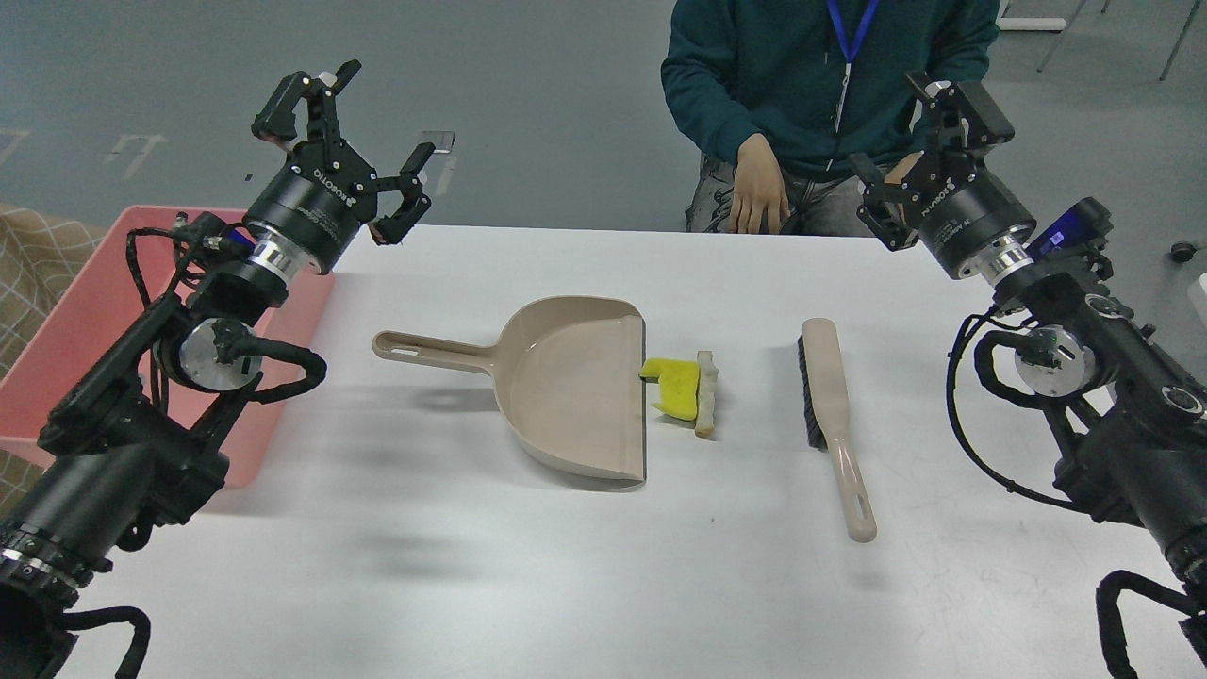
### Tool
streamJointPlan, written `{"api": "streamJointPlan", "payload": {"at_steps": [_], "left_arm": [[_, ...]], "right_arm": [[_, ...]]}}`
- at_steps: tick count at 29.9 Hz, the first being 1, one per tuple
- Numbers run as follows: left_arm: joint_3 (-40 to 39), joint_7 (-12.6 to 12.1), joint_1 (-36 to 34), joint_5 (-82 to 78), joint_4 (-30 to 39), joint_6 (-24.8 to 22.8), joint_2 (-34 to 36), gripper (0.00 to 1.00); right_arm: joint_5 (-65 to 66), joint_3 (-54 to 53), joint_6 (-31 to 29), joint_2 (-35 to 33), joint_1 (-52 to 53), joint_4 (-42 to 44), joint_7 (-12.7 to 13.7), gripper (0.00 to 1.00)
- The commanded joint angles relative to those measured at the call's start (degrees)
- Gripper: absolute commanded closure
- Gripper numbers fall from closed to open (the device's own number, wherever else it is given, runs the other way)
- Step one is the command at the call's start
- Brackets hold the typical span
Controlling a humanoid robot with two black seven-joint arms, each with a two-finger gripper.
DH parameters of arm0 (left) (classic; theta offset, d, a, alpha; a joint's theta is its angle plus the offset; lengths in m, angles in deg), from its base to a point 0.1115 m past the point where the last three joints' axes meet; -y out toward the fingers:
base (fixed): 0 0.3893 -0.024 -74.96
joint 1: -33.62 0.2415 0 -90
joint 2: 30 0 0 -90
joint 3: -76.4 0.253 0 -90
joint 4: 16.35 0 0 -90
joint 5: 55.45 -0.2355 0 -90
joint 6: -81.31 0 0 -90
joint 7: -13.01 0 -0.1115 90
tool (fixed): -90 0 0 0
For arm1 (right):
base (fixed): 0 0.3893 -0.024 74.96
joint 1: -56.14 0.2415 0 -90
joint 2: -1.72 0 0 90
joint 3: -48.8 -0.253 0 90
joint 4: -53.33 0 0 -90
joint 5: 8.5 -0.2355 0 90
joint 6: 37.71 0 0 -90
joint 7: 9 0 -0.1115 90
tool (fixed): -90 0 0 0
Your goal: Sweep and dump garbage into bin
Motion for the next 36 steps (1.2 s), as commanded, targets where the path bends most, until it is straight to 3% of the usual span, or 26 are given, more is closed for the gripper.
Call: {"api": "streamJointPlan", "payload": {"at_steps": [1,15,36], "left_arm": [[0.21,0.02,-1.21,-0.86,-2.06,0.00,-1.10,0.01],[0.39,-0.33,-5.78,-1.22,-8.22,-1.31,-2.07,0.01],[-0.05,-0.33,-5.79,-0.07,-7.70,0.62,-7.16,0.01]], "right_arm": [[0.00,-0.76,0.07,-0.15,-0.11,-0.01,0.00,0.00],[0.17,-0.33,-0.46,-0.41,1.04,0.70,0.09,0.00],[-0.27,-0.59,0.33,0.29,1.83,2.45,0.80,0.00]]}}
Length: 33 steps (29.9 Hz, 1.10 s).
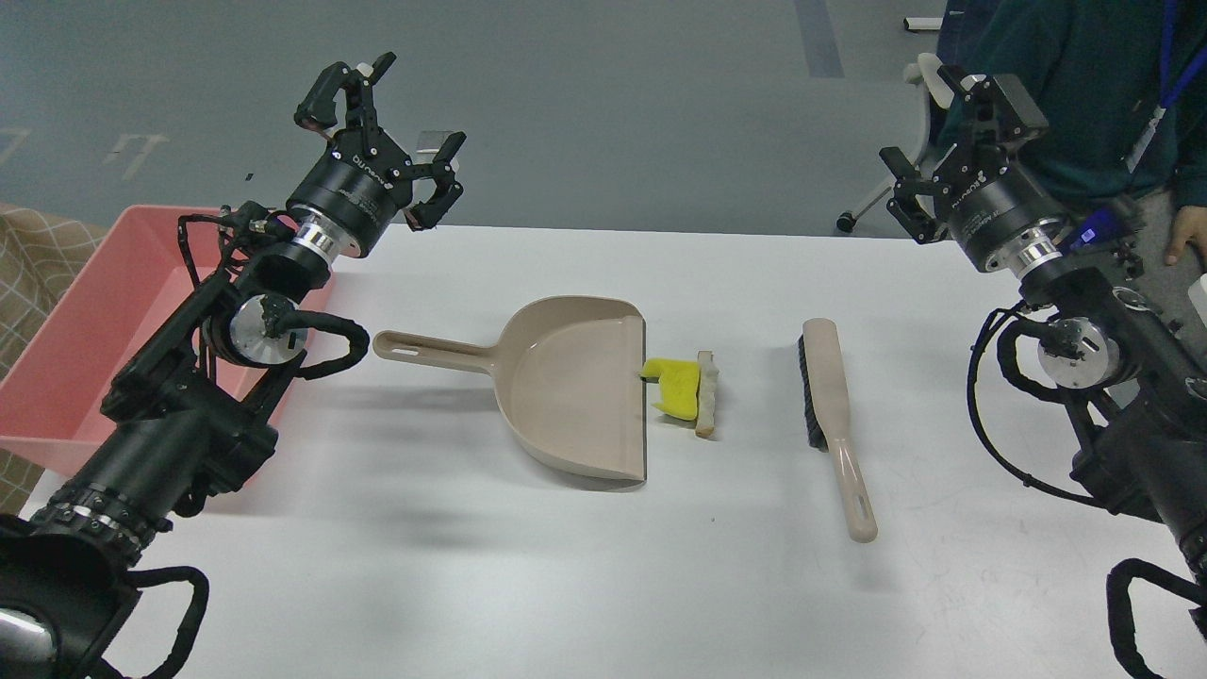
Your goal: Sweep and dump garbage into bin
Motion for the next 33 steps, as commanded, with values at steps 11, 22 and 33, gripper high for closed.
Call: {"api": "streamJointPlan", "payload": {"at_steps": [11,22,33], "left_arm": [[0.03,-2.83,0.20,0.13,0.37,1.52,-1.37,0.01],[0.38,-2.66,1.34,-0.84,3.27,1.35,-0.84,0.01],[0.29,-3.27,2.22,-0.84,4.33,1.43,-0.31,0.01]], "right_arm": [[-0.06,0.40,-0.03,0.94,0.44,-0.61,-0.14,0.00],[-0.23,0.84,-0.21,1.38,2.38,-0.43,0.13,0.00],[-0.23,0.76,-0.47,1.03,0.36,-1.40,-0.58,0.00]]}}
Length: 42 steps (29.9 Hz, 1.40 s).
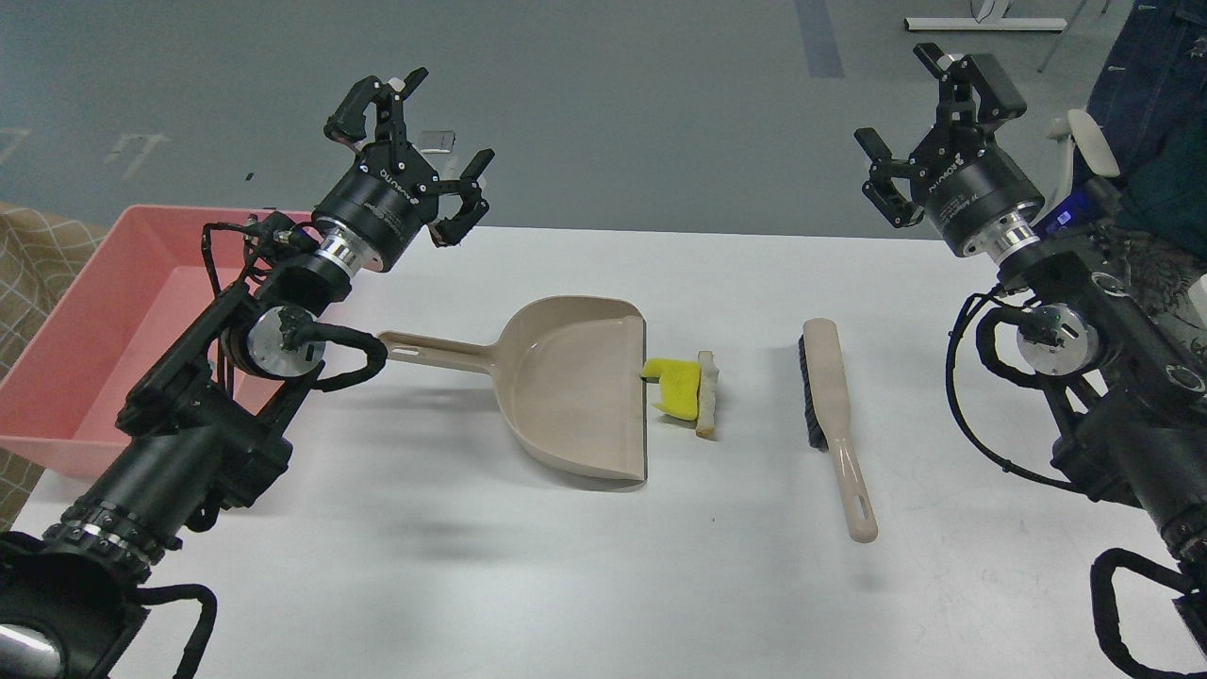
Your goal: Sweep and dump garbage into bin
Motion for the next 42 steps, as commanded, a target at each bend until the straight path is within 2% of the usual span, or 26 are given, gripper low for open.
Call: {"api": "streamJointPlan", "payload": {"at_steps": [1,9,18,20,21,23,27,29,31,42], "left_arm": [[0.00,-0.46,-0.08,0.00,0.05,-0.07,0.14,0.01],[0.17,-0.54,1.85,-3.51,5.58,0.64,3.83,0.02],[-0.44,-0.46,12.31,-25.65,25.17,2.30,15.25,0.03],[-0.97,-0.54,16.08,-33.19,30.17,5.72,18.15,0.03],[-0.97,-0.54,16.10,-33.22,30.20,5.74,18.16,0.03],[-0.97,-0.63,20.55,-38.74,34.75,11.51,20.52,0.03],[-1.23,-0.81,26.72,-39.46,39.68,16.63,22.99,0.03],[-1.49,-0.72,31.98,-39.99,42.58,19.87,23.61,0.03],[-1.85,-0.54,35.06,-39.99,43.81,21.72,23.96,0.03],[-0.36,0.25,40.53,-40.69,42.95,21.91,23.61,0.03]], "right_arm": [[0.00,-0.04,-0.04,-0.13,-0.37,-0.38,-0.02,0.00],[0.00,-0.04,0.31,-0.04,-0.37,-0.47,-0.02,0.00],[0.00,0.05,0.49,-0.21,-0.37,-0.38,-0.02,0.00],[0.00,0.05,0.84,-0.13,-0.37,-0.47,-0.02,0.00],[0.00,0.05,0.84,-0.13,-0.37,-0.47,-0.02,0.00],[0.00,0.05,1.02,-0.13,-0.55,-0.38,-0.02,0.00],[0.00,-0.04,1.28,-0.13,-0.73,-0.38,-0.02,0.00],[0.00,-0.04,1.63,-0.21,-0.73,-0.38,-0.02,0.00],[0.09,-0.04,1.81,-0.21,-0.73,-0.38,-0.02,0.00],[0.00,-0.04,2.34,-0.21,-1.52,-0.21,-0.02,0.00]]}}
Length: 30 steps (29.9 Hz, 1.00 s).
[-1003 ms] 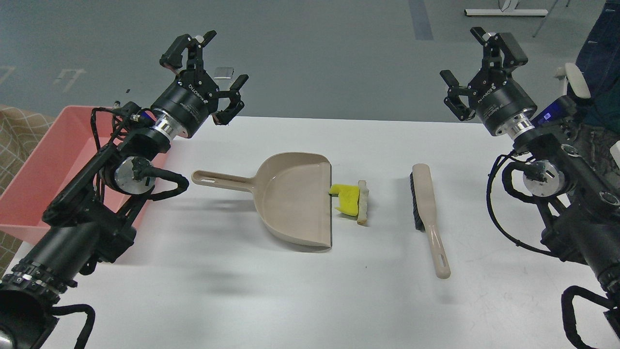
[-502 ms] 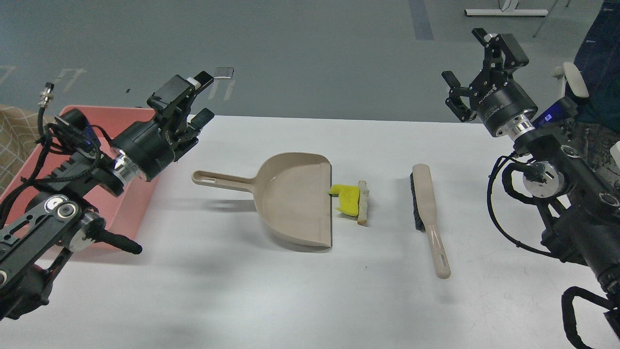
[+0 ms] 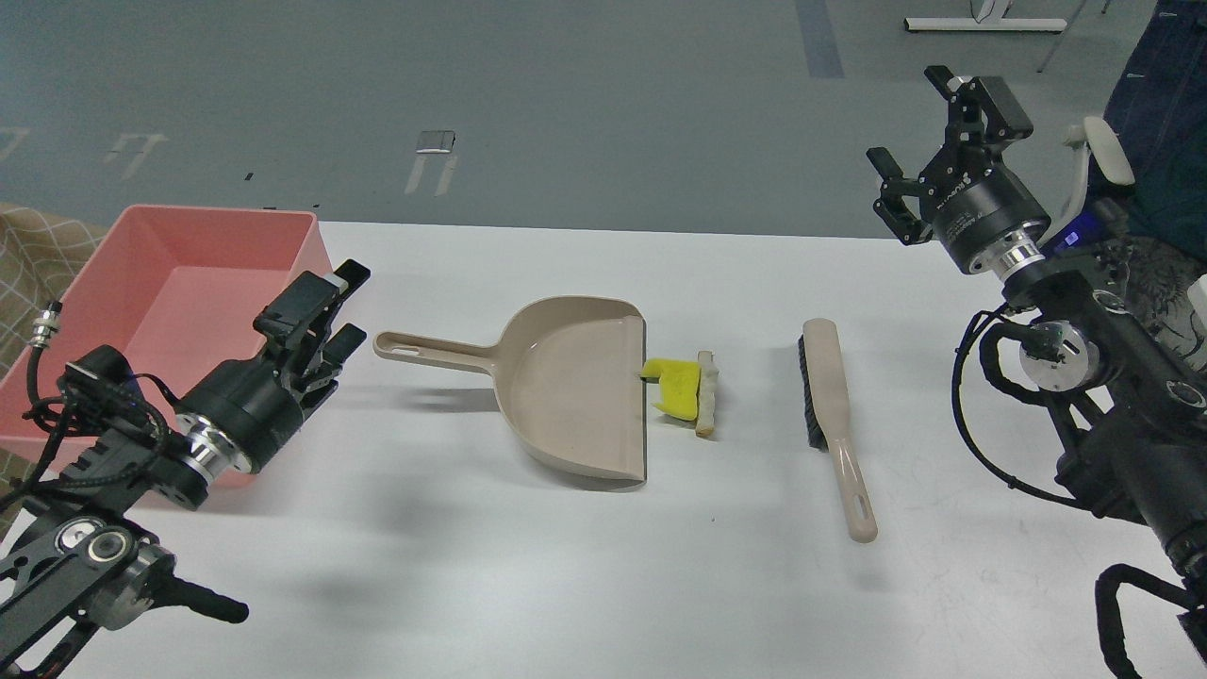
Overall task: Sweep and dump garbage into bin
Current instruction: 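Lower the left gripper and grasp the beige dustpan handle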
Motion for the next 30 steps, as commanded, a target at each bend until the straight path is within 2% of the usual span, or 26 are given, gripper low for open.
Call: {"api": "streamJointPlan", "payload": {"at_steps": [1,5,9,16,21,30], "left_arm": [[1.24,0.06,0.79,-1.55,-1.04,0.17,-1.03,0.03],[2.13,0.94,0.79,-5.15,-4.38,0.26,-4.45,0.03],[2.13,3.49,0.70,-7.71,-9.21,0.61,-8.85,0.03],[2.30,3.93,0.00,-7.71,-12.29,0.61,-11.58,0.03],[2.83,4.19,-1.67,-7.89,-17.39,0.61,-14.65,0.02],[6.17,6.30,-6.41,-8.15,-23.45,0.87,-18.08,0.03]], "right_arm": [[-0.03,-0.01,0.12,0.09,-0.03,0.04,0.01,0.00],[-0.03,-0.01,0.12,0.09,-0.03,0.04,0.01,0.00],[0.06,-0.01,0.21,0.00,-0.03,0.04,0.01,0.00],[0.06,0.08,1.96,0.35,-0.03,-0.04,0.10,0.00],[0.06,0.08,2.40,0.35,-0.03,-0.04,0.18,0.00],[0.06,0.08,2.58,0.17,-0.11,0.04,0.18,0.00]]}}
